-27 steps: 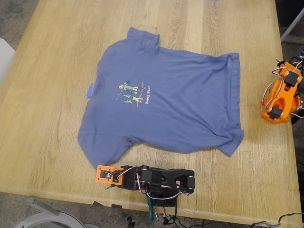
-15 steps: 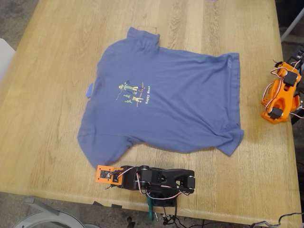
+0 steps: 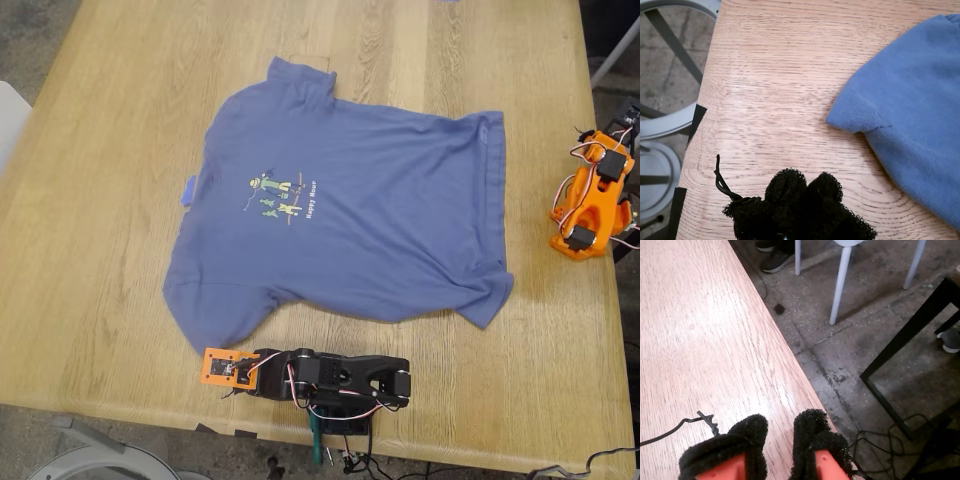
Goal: Fold a T-shirt
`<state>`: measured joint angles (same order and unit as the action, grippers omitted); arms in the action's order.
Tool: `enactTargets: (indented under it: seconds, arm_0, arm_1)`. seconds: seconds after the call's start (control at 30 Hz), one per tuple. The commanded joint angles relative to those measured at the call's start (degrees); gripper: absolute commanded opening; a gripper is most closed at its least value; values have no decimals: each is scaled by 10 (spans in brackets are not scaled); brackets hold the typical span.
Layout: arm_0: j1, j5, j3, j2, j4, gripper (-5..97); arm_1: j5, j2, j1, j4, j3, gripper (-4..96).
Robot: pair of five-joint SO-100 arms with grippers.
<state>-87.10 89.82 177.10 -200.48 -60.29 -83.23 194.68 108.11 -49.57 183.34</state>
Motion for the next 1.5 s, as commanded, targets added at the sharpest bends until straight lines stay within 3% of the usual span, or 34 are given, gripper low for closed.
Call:
enactTargets:
  seconds: [0.0,0.43,0.6,0.9,1.23,1.47]
  arm_0:
    - [-5,-4,-15,-64,13,2]
    - [-4,-18,-25,-64,13,10]
    - [1,-20,-40,-64,14,109]
    - [30,-4,-43,-64,59,419]
    - [62,-14,-47,-64,75,491]
    - [76,-10,-101,-63,-11,505]
  arm_1:
    - [4,5,0,0,40,114]
    - [-2,5,8,25,40,134]
    - [-11,5,17,56,39,180]
    - [-53,5,58,95,39,297]
    - [-27,5,60,100,24,346]
    - [-11,5,46,31,-31,345]
